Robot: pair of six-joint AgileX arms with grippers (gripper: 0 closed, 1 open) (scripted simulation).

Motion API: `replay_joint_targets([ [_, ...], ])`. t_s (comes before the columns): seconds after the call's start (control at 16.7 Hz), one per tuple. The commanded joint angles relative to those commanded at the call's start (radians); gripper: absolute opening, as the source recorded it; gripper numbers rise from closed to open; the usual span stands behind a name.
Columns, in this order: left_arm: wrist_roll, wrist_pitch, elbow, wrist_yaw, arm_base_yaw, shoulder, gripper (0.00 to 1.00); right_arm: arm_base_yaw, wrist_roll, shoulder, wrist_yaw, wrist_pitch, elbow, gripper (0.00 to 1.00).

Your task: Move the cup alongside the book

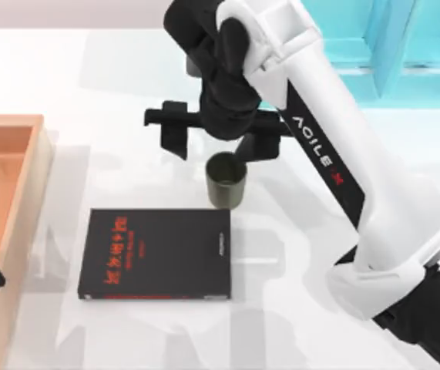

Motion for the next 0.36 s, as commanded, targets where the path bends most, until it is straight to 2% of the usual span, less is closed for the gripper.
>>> replay_joint_targets([
  [0.36,0.0,0.0,0.0,0.0,0.0,0.0,1.0,0.0,0.0,0.0,0.0,0.0,0.0,1.0],
])
